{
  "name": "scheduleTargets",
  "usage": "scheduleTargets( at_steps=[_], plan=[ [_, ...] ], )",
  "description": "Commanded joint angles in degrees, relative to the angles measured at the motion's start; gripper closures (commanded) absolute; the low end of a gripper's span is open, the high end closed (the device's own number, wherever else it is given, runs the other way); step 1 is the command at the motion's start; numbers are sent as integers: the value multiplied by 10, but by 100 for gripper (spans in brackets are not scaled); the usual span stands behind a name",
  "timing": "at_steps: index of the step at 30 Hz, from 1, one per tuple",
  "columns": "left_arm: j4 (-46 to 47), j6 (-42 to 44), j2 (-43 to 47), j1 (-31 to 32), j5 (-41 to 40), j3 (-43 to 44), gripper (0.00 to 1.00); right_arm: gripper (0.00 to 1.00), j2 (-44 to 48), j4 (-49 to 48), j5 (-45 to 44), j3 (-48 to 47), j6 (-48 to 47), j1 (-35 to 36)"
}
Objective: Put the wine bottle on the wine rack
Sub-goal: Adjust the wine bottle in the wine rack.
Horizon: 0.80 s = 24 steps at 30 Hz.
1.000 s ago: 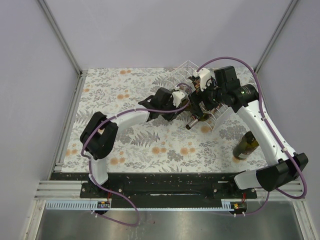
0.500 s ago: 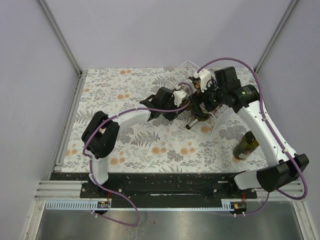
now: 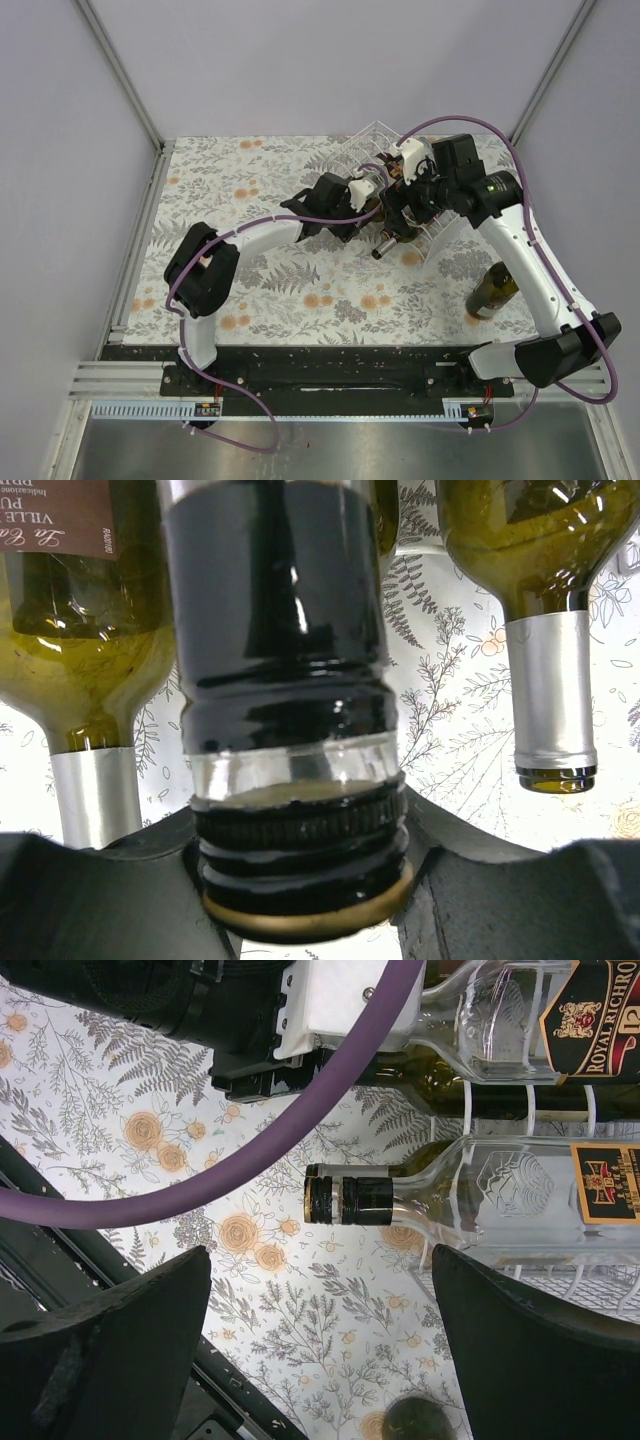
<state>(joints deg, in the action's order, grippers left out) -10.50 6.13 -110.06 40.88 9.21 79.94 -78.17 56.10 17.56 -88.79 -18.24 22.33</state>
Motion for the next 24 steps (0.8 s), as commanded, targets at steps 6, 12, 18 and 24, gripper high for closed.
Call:
scheduleTargets(
  at_steps=[6,12,18,24],
  plan=[
    [29,21,64,2,-9,-23,45,1,23,-2,-8,-2,-9,-4],
    [31,34,115,0,-14,-69,41,1,25,-5,-9,-2,-4,-4],
    [-17,64,185,-1,-7,-105,40,1,45,-7,-44,-4,5,-5],
    [-135,133,267,-10,26,-137,40,0,103,3,-137,2,-15,-4]
  ],
)
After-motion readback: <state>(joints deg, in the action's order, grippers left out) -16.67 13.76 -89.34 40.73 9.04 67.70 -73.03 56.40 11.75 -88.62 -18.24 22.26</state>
